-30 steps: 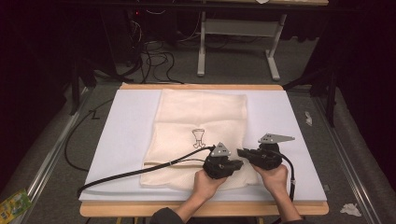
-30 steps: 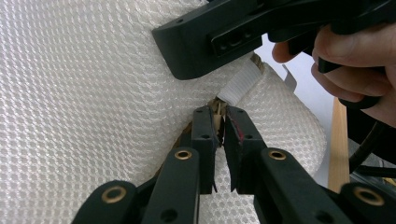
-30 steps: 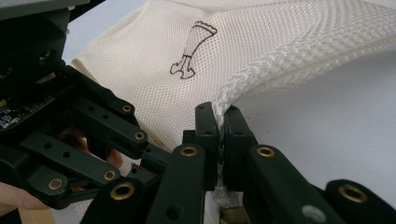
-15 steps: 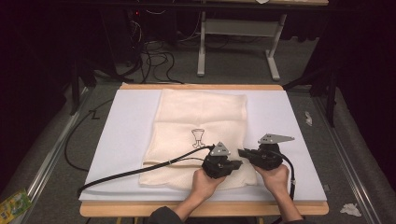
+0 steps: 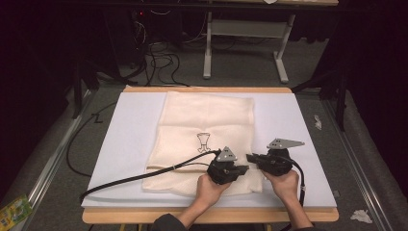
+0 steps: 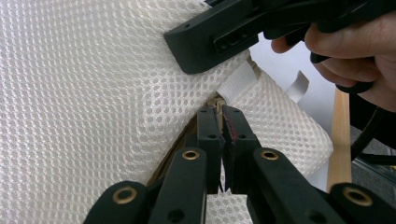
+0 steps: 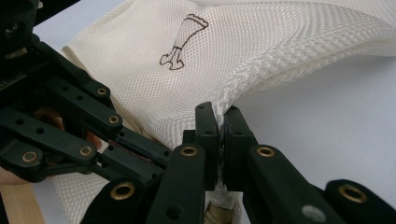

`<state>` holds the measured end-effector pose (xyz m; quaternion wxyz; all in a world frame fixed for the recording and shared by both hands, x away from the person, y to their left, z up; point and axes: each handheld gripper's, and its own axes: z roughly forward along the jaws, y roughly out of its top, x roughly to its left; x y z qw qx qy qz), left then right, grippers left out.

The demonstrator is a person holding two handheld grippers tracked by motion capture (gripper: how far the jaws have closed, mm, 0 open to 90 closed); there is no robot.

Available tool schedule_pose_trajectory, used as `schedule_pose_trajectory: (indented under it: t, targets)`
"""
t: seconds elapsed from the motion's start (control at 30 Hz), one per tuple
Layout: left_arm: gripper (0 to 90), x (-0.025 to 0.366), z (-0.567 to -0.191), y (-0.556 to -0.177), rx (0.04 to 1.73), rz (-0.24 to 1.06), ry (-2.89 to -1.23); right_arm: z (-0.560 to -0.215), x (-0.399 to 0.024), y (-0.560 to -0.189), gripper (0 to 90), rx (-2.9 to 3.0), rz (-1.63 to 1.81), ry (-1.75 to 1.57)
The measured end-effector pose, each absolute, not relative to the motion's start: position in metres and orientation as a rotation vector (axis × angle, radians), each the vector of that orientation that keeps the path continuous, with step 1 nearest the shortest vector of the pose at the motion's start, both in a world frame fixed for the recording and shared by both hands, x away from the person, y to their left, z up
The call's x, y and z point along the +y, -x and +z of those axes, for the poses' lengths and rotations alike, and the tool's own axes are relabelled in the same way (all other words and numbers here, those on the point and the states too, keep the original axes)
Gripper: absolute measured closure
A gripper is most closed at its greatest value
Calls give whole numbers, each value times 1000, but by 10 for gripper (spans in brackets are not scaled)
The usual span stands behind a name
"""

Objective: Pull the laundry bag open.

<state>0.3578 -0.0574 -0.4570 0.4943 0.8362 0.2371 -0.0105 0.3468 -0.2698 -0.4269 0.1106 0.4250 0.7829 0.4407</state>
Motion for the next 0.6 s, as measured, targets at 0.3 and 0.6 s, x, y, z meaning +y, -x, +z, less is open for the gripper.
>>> schedule_pose_trajectory:
  t: [0.3,0.6]
  targets:
    - [871,-57,-455,-354,586,-11,-2047,-429,-273,-345,885,2297,1312,-1248]
    - [872,-51,-449,-351,577,44,-2053,-427,-276,-343,887,2285,1309,-1247]
